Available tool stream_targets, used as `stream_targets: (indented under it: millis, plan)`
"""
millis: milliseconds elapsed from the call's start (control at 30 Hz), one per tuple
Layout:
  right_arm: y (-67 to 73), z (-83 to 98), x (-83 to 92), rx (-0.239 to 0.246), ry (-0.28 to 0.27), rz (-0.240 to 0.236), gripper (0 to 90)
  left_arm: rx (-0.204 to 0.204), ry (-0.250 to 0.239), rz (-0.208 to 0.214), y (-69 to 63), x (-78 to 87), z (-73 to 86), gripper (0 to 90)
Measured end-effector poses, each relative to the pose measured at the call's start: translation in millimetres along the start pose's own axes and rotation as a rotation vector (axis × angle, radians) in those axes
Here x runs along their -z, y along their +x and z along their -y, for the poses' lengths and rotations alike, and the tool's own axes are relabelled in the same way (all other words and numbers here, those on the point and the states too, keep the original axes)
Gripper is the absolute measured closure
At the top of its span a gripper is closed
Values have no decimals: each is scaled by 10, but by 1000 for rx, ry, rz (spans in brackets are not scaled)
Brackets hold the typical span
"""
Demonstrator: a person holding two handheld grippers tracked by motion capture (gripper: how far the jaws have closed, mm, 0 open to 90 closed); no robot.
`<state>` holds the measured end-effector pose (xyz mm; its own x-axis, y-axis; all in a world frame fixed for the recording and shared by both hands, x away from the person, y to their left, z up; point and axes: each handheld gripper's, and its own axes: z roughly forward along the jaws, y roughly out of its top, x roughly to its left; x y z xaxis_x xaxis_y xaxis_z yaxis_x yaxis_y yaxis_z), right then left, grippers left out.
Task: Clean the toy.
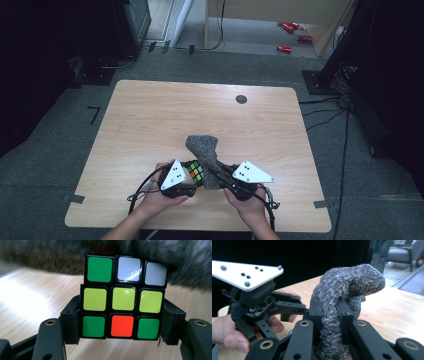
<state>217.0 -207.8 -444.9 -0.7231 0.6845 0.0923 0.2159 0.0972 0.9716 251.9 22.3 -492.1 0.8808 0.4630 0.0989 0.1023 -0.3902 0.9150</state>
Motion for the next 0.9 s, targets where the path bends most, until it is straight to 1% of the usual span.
stream_targets:
  millis: [67, 100, 133, 200, 300, 400, 433, 500, 533, 567, 633, 733, 767, 833, 900]
  plan:
    - [-18, 26, -17, -14, -2, -3, 792, -1, -5, -14, 2, 20, -7, 345]
    - [-63, 41, -18, -38, 0, -1, 792, 3, -11, -10, 14, 34, -10, 345]
    - [-88, 50, -18, -48, 1, 7, 792, 15, -25, -8, 29, 55, -18, 346]
    - [-144, 81, -18, -71, 7, 20, 791, 22, -32, -16, 48, 78, -30, 346]
    - [-179, 107, -17, -95, 15, 25, 792, 26, -22, -8, 60, 66, -15, 346]
    - [-93, 73, -20, -74, 7, -2, 791, 23, -4, -7, 38, 34, -14, 346]
    - [-45, 48, -24, -62, 0, -14, 790, 22, -3, -4, 33, 31, -15, 346]
    - [1, 19, -30, -48, 1, -17, 788, 25, -12, -5, 26, 41, -23, 346]
    - [0, 13, -32, -43, 0, -13, 788, 23, -14, -5, 29, 51, -26, 346]
    - [-24, 19, -35, -49, -6, -14, 786, 19, -17, -6, 32, 61, -29, 346]
    - [-96, 52, -33, -85, -2, -1, 786, 19, -24, -2, 35, 74, -30, 346]
    - [-181, 100, -24, -108, 14, 24, 787, 13, -18, -8, 39, 74, -31, 346]
    - [-183, 105, -22, -109, 16, 27, 786, 15, -14, -5, 40, 67, -28, 347]
    - [-142, 95, -21, -103, 15, 21, 787, 11, -7, -5, 30, 53, -24, 347]
    - [-63, 65, -27, -77, 4, 4, 786, 8, -2, -6, 21, 46, -24, 346]
